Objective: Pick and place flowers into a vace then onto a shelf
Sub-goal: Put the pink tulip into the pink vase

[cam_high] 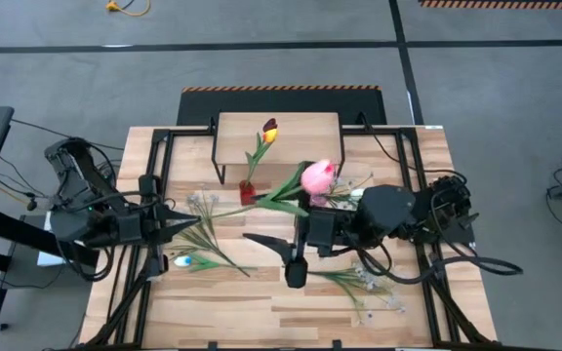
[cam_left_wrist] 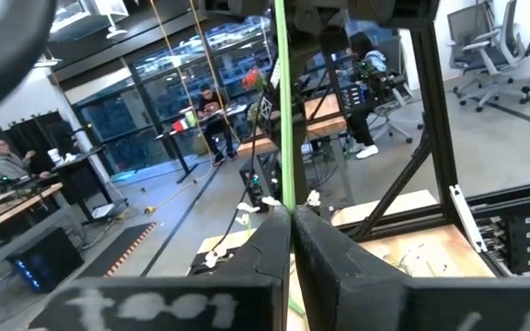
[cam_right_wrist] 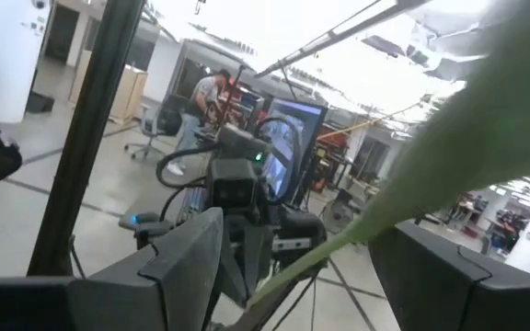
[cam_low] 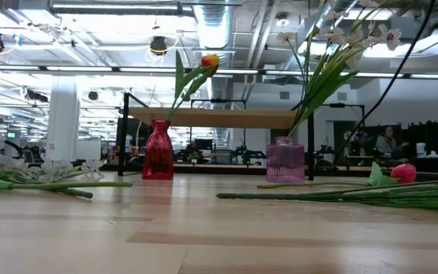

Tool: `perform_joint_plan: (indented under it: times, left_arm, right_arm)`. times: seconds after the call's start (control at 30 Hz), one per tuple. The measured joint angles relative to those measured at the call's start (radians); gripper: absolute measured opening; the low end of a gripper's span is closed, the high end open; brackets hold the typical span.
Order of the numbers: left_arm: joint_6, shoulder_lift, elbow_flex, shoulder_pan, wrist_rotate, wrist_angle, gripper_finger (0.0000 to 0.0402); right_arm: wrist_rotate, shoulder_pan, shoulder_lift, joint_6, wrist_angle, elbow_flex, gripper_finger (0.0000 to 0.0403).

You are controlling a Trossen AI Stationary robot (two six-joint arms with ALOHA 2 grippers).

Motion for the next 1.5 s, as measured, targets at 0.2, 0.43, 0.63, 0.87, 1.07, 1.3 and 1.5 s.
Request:
perform_joint_plan:
  times: [0.2, 0.43, 0.63, 0.87, 1.07, 1.3, 1.5]
  left_arm:
    - [-0.028, 0.000, 0.000, 0.027, 0.028, -0.018, 0.0000]
    - [-0.040, 0.000, 0.000, 0.032, 0.029, -0.029, 0.0000]
    - [-0.039, 0.000, 0.000, 0.032, 0.028, -0.027, 0.0000]
    - [-0.027, 0.000, 0.000, 0.032, 0.105, -0.029, 0.0000]
    - [-0.022, 0.000, -0.001, 0.032, 0.236, -0.017, 0.0034]
    - [-0.037, 0.018, 0.000, 0.032, 0.166, -0.028, 0.0131]
    - [-0.064, 0.018, 0.000, 0.033, -0.104, -0.063, 0.0199]
  right_arm:
    - [0.000, -0.005, 0.000, 0.000, 0.008, 0.000, 0.0229]
    - [0.001, -0.011, 0.000, 0.000, 0.004, 0.000, 0.0109]
    - [0.033, -0.011, 0.000, -0.023, -0.006, 0.000, 0.0010]
    - [0.055, -0.010, -0.002, -0.033, -0.027, 0.000, 0.0003]
    - [0.060, -0.011, -0.002, -0.036, -0.040, 0.000, 0.0002]
    - [0.121, -0.012, -0.001, -0.053, -0.050, 0.000, 0.0001]
    - [0.287, -0.012, -0.011, -0.062, -0.102, 0.000, 0.0001]
